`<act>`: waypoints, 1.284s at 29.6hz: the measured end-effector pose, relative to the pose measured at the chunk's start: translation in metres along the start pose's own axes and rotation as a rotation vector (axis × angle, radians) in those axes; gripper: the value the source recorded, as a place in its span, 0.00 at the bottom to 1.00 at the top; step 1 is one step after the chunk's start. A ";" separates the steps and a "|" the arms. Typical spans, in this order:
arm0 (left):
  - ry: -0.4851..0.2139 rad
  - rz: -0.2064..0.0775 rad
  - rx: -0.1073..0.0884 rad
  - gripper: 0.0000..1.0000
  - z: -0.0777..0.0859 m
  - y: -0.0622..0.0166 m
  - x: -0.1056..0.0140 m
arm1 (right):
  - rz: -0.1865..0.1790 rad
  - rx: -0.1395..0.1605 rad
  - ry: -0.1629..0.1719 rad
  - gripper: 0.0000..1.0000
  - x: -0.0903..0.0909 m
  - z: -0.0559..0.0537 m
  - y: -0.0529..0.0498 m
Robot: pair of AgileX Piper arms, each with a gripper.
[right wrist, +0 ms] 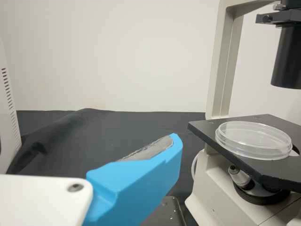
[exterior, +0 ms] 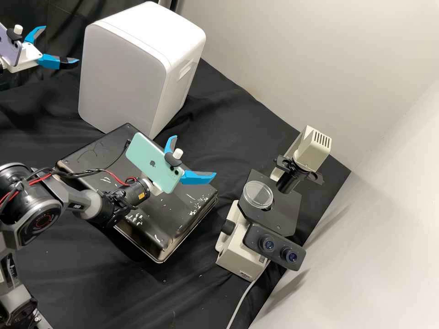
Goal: Place the petri dish on the bench
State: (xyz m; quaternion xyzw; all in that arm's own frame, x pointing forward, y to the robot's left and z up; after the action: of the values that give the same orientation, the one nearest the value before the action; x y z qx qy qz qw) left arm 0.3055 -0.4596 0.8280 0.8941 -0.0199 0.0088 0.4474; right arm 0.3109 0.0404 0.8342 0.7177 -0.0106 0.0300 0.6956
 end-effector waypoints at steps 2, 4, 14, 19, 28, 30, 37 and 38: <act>0.000 0.000 0.000 1.00 0.000 0.0000 0.000 | 0.000 0.000 0.000 1.00 0.000 0.000 0.000; 0.000 0.000 0.000 1.00 0.000 0.0000 0.000 | 0.000 0.000 0.000 1.00 0.000 0.000 0.000; -0.011 0.000 -0.002 1.00 0.004 0.0001 -0.001 | 0.000 0.000 0.000 1.00 0.000 0.000 0.000; -0.084 0.003 -0.006 1.00 0.025 0.0025 -0.012 | 0.000 0.000 0.000 1.00 0.000 0.000 0.000; -0.272 0.008 0.003 1.00 0.051 -0.0068 -0.051 | 0.000 0.000 0.000 1.00 0.000 0.000 0.000; -0.295 0.005 -0.013 1.00 0.052 -0.0093 -0.057 | 0.000 0.000 0.000 1.00 0.000 0.000 0.000; -0.435 -0.018 -0.026 1.00 0.064 -0.0220 -0.088 | 0.000 0.000 0.000 1.00 0.000 0.000 0.000; -0.456 -0.026 -0.022 1.00 0.066 -0.0236 -0.092 | 0.000 0.000 0.000 1.00 0.000 0.000 0.000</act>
State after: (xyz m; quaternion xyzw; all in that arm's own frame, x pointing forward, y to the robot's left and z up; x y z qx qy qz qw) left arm 0.2149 -0.4959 0.7664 0.8681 -0.1091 -0.1994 0.4414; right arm 0.3109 0.0404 0.8342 0.7177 -0.0106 0.0300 0.6956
